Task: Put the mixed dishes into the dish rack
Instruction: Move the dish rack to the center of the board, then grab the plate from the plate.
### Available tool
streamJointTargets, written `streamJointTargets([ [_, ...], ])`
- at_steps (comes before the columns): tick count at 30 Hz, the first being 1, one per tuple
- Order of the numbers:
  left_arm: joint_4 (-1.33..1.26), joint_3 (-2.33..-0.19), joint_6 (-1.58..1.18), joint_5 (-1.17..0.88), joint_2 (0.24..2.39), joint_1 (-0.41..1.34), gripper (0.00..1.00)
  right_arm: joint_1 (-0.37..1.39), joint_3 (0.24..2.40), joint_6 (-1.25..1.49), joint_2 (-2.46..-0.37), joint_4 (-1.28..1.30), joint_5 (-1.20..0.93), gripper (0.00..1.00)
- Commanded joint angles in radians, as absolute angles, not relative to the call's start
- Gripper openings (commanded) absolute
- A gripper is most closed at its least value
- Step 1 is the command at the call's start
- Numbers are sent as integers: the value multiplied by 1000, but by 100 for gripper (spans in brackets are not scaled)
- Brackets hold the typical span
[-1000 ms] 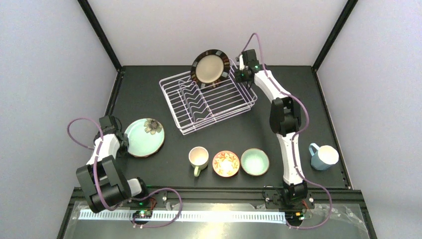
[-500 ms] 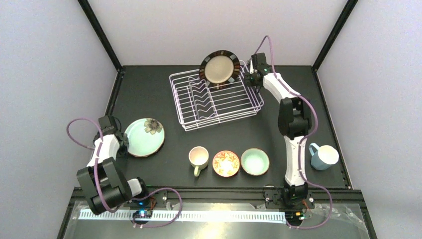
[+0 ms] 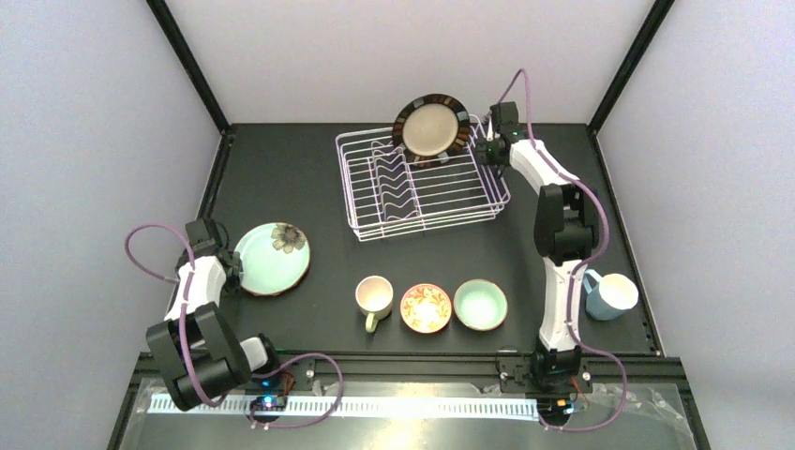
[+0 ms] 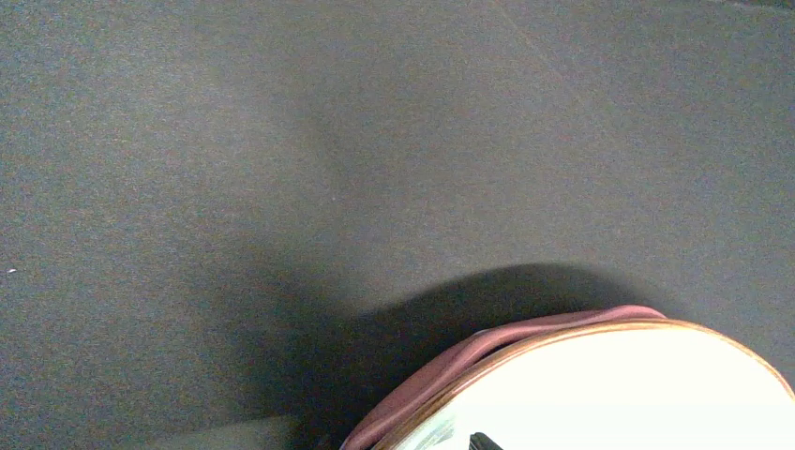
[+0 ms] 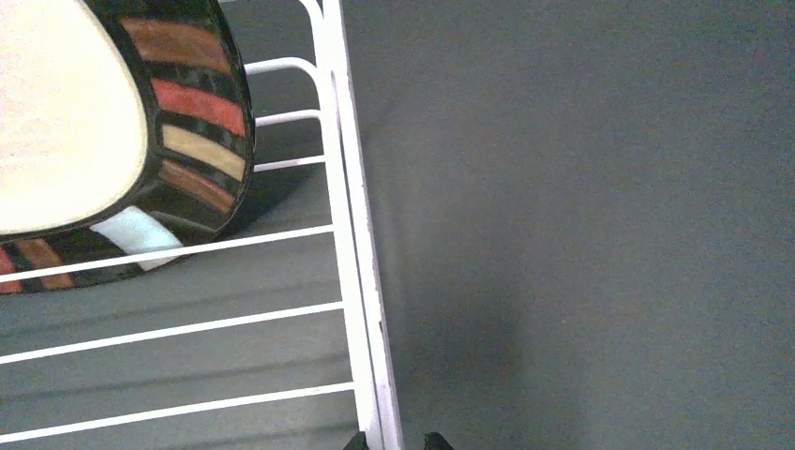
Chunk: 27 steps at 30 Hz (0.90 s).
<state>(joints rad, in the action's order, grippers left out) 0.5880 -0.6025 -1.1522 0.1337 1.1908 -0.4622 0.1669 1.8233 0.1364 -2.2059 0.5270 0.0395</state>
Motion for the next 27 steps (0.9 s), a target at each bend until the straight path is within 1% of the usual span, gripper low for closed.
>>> streamJointTargets([
  [1, 576, -607, -1166, 98, 1167, -443, 84, 130, 1810, 133, -2161, 537, 115, 34],
  [3, 580, -607, -1164, 100, 1167, -442, 84, 129, 1811, 132, -2151, 531, 103, 42],
  [6, 580, -603, -1163, 101, 1161, -442, 84, 130, 1819, 132, -2141, 520, 76, 56],
  [8, 579, -600, -1164, 100, 1160, -440, 84, 131, 1825, 129, -2127, 510, 56, 62],
  [12, 572, -594, -1167, 94, 1157, -438, 84, 133, 1820, 108, -2089, 469, 8, 66],
  [16, 563, -596, -1167, 88, 1158, -429, 84, 147, 1825, 86, -2048, 439, -27, 73],
  [22, 561, -594, -1165, 83, 1162, -422, 84, 206, 1846, 35, -1993, 407, -92, 74],
  [27, 558, -584, -1166, 75, 1156, -423, 84, 325, 1925, -29, -1990, 446, -166, 74],
])
